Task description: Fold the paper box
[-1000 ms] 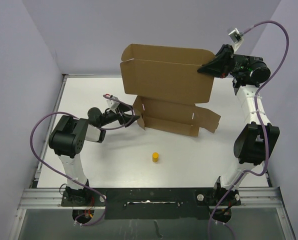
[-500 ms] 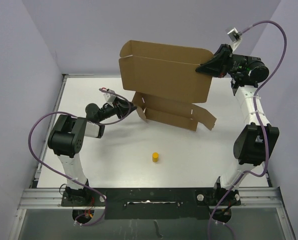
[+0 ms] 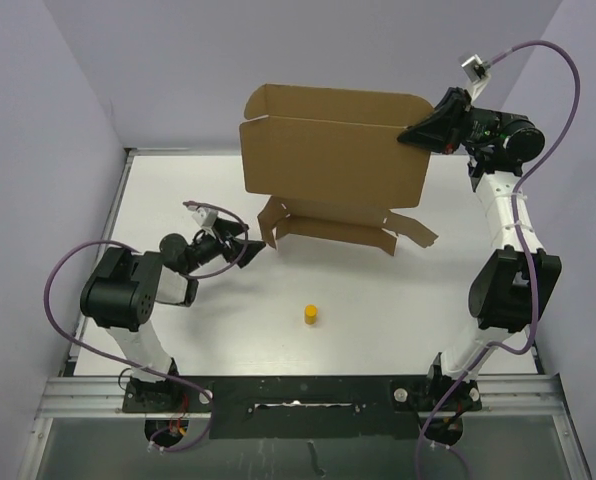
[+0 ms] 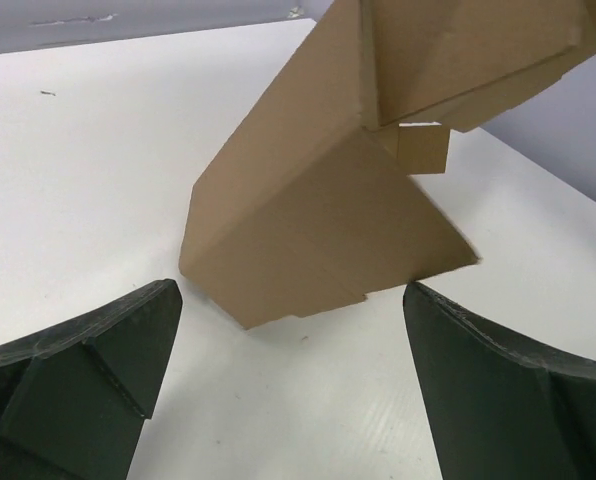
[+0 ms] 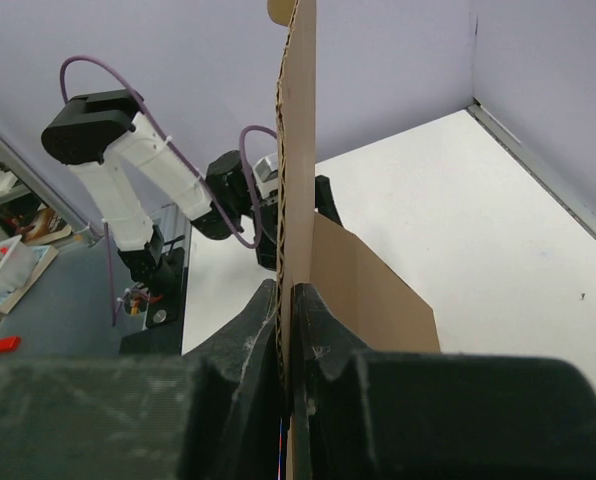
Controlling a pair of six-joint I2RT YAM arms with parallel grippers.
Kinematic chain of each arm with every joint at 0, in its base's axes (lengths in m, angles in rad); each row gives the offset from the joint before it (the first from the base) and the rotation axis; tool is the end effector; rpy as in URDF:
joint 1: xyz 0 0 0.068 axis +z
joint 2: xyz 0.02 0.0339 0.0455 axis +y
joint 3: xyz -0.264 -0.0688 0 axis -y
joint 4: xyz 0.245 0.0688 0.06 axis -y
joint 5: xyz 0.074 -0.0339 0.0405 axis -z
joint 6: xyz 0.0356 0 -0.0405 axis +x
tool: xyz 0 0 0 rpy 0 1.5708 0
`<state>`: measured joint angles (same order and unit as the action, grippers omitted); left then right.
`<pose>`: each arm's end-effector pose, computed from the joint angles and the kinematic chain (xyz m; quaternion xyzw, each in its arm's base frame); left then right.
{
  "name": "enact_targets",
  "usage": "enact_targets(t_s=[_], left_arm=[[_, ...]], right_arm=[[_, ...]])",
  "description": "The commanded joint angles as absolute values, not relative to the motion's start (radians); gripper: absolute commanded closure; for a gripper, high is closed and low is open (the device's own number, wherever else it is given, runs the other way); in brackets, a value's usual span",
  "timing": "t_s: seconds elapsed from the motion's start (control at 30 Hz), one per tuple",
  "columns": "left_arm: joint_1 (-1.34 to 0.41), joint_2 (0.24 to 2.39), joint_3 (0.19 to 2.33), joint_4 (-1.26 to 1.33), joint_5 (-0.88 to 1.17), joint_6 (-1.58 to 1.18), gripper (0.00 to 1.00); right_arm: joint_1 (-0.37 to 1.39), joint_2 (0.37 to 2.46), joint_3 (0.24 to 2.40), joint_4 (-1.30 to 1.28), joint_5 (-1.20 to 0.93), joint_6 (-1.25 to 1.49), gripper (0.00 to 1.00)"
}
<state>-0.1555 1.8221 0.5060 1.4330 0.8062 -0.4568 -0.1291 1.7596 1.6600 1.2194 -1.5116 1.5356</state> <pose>0.2958 -0.0724 0.1587 0.1980 0.6484 -0.4557 0.5768 0.3541 -0.0101 0.4766 -0.3297 0.6039 0.5757 0.4418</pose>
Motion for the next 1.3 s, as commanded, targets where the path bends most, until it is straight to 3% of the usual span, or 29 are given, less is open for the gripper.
enact_targets(t_s=[0.0, 0.2, 0.37, 0.57, 0.63, 0.7, 0.77, 0.83, 0.93, 1.0, 1.27], left_arm=[[-0.170, 1.670, 0.436, 1.514, 0.669, -0.443, 0.03], [-0.223, 1.571, 0.347, 1.436, 0.481, -0.423, 0.02], [-0.303, 1.458, 0.380, 1.091, 0.197, -0.348, 0.02], [-0.307, 1.472, 0.521, 0.902, 0.156, -0.345, 0.05], [-0.308, 1.488, 0.566, 0.829, 0.140, -0.360, 0.11], [-0.308, 1.510, 0.575, 0.844, 0.152, -0.369, 0.23], [-0.308, 1.522, 0.578, 0.874, 0.172, -0.372, 0.53], [-0.308, 1.512, 0.575, 0.885, 0.183, -0.362, 0.75], [-0.304, 1.464, 0.561, 0.876, 0.193, -0.328, 0.91], [-0.302, 1.405, 0.558, 0.831, 0.192, -0.293, 1.00], [-0.292, 1.099, 0.566, 0.515, 0.212, -0.230, 1.00]], right_arm=[[-0.133, 1.725, 1.682, 1.215, -1.471, 1.529, 1.00], [-0.134, 1.719, 1.678, 1.200, -1.465, 1.519, 1.00], [-0.134, 1.714, 1.675, 1.187, -1.462, 1.513, 1.00], [-0.133, 1.708, 1.670, 1.169, -1.452, 1.500, 1.00], [-0.133, 1.705, 1.667, 1.141, -1.448, 1.480, 1.00], [-0.135, 1.700, 1.667, 1.099, -1.445, 1.451, 1.00], [-0.135, 1.702, 1.677, 1.070, -1.446, 1.432, 1.00], [-0.131, 1.711, 1.707, 1.058, -1.458, 1.412, 1.00], [-0.130, 1.722, 1.753, 0.955, -1.483, 1.299, 1.00], [-0.135, 1.722, 1.779, 0.815, -1.483, 1.173, 1.00], [-0.130, 1.715, 1.883, 0.304, -1.413, 0.689, 1.00]])
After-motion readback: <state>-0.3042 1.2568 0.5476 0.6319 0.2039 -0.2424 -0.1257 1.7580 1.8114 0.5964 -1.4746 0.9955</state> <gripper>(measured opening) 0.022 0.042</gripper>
